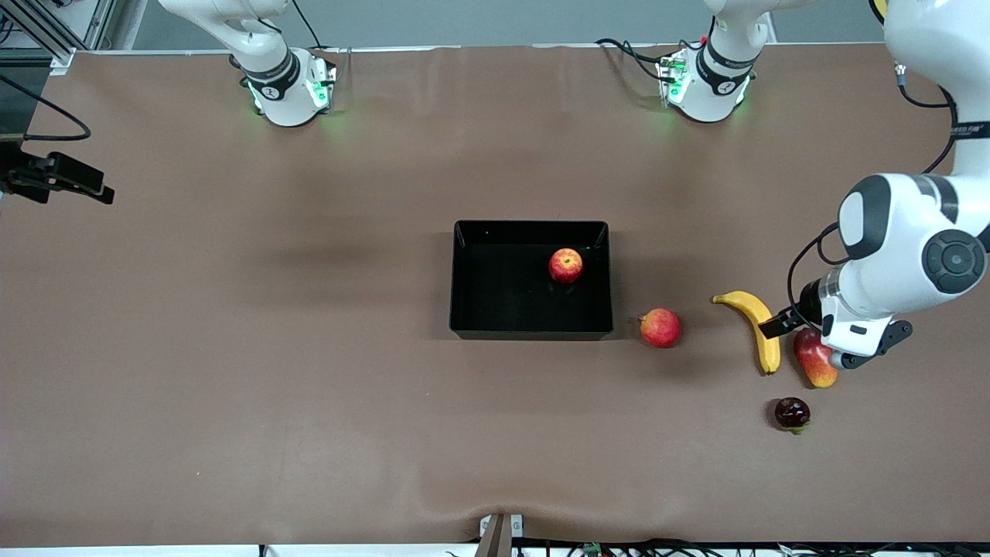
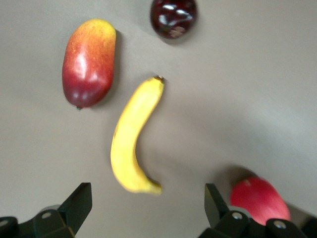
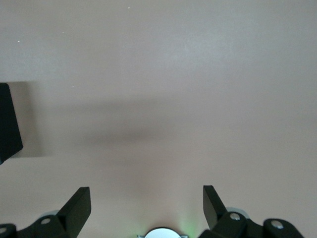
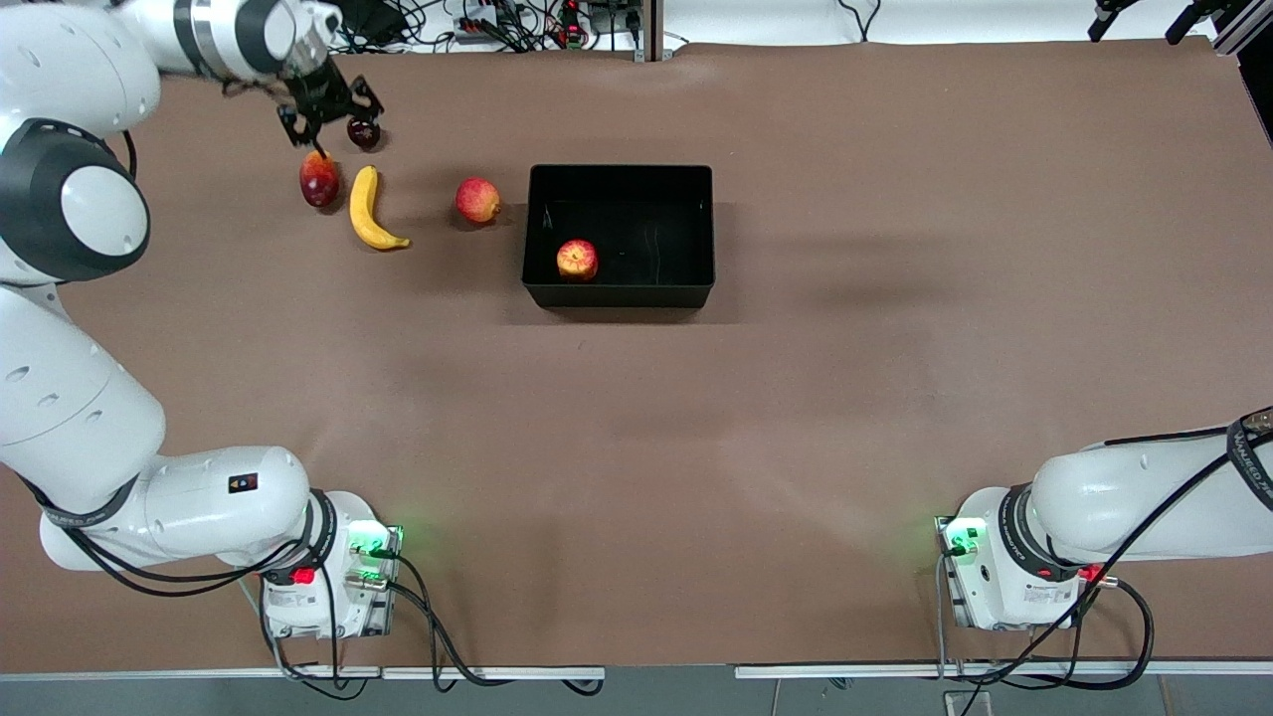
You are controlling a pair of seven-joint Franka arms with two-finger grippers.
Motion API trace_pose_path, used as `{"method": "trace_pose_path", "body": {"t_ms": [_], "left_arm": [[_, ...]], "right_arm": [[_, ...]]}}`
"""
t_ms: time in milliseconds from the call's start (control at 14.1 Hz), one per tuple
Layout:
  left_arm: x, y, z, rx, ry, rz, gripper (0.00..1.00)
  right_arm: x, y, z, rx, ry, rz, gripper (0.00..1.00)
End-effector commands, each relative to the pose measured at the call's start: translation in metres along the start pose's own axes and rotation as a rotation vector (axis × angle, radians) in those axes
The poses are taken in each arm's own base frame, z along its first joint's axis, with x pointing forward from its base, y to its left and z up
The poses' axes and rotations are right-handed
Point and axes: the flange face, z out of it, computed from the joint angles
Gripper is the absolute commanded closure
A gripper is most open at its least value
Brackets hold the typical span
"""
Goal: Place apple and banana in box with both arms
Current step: 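Move the left gripper over the yellow banana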
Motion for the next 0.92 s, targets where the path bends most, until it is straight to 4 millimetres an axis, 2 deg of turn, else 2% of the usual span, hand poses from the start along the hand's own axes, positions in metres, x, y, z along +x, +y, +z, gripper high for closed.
{"method": "trace_pose_path", "body": {"t_ms": [0, 284, 426, 497, 568, 639, 851], "left_arm": [[-0.001, -0.023, 0.052, -0.036, 0.033, -0.028, 0.00], [0.000, -0.024, 0.110, -0.059, 0.025, -0.027, 0.03], [0.004, -0.036, 0.119, -0.002, 0.052, 0.052, 0.06], [0.006, -0.040, 0.122, 0.013, 0.056, 0.067, 0.14], [0.006, -0.040, 0.122, 0.014, 0.056, 0.069, 0.27], [0.005, -0.039, 0.123, 0.015, 0.053, 0.070, 0.48], [0.004, -0.034, 0.120, 0.016, 0.056, 0.073, 1.00]], "right_arm": [[-0.009, -0.008, -0.007, -0.007, 0.002, 0.011, 0.00], [-0.010, -0.002, -0.021, -0.006, 0.027, 0.025, 0.00], [-0.008, 0.001, -0.024, -0.013, 0.042, 0.027, 0.00], [-0.008, 0.002, -0.026, -0.013, 0.050, 0.030, 0.00], [-0.007, 0.002, -0.029, -0.013, 0.062, 0.030, 0.00], [-0.007, 0.001, -0.030, -0.013, 0.067, 0.027, 0.00], [-0.005, -0.005, -0.029, -0.007, 0.074, 0.024, 0.00]]}}
